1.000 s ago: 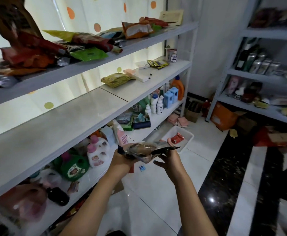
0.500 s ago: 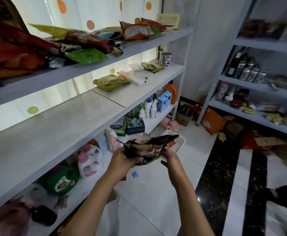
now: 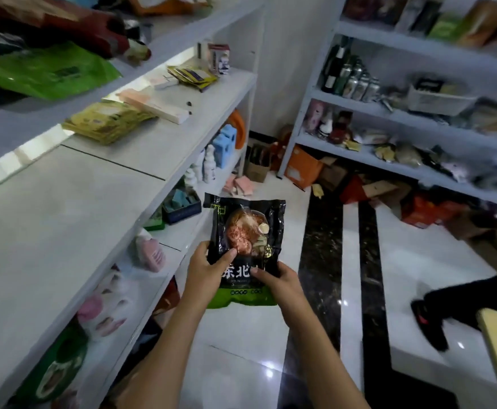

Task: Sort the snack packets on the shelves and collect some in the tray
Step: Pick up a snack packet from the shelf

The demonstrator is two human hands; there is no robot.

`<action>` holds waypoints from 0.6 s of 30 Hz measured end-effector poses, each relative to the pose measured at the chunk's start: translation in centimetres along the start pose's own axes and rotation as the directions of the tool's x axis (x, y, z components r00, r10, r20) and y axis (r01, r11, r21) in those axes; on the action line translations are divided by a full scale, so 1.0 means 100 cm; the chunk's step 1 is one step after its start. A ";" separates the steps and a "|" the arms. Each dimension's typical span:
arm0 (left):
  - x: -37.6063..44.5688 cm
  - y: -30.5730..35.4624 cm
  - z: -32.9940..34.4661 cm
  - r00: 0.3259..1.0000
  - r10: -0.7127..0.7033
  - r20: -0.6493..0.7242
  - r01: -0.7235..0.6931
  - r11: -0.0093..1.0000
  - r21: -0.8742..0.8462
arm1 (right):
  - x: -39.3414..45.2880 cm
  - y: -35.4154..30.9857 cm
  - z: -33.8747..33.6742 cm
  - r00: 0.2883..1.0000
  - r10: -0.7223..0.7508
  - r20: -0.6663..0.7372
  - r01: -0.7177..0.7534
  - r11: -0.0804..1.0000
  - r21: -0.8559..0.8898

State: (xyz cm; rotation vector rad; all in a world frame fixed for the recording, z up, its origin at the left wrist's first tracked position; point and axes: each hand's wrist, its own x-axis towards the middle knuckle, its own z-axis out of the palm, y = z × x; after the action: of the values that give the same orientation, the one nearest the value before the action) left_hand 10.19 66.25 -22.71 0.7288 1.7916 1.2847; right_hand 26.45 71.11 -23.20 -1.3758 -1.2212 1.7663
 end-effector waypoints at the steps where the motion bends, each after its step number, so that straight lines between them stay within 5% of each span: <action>1: 0.009 0.000 -0.001 0.999 -0.010 0.051 0.011 1.000 -0.021 | 0.006 0.002 0.002 0.999 0.023 -0.043 -0.023 1.000 0.017; 6: 0.050 -0.005 0.009 0.970 -0.062 0.235 0.087 0.991 -0.098 | 0.041 -0.001 -0.004 0.980 0.127 -0.154 -0.113 0.989 0.096; 12: 0.135 -0.011 0.062 0.901 -0.044 0.432 -0.022 0.989 0.146 | 0.118 -0.001 -0.026 0.919 0.246 -0.308 -0.194 0.963 0.189; 18: 0.246 -0.006 0.148 0.883 -0.122 0.452 -0.015 0.958 0.287 | 0.243 -0.012 -0.076 0.872 0.348 -0.345 -0.261 0.926 0.273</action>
State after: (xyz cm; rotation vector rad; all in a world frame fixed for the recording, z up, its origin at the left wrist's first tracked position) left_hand 10.21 93.25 -32.44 1.0407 1.5886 0.7321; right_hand 26.31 94.80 -32.61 -1.7531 -0.6003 1.6571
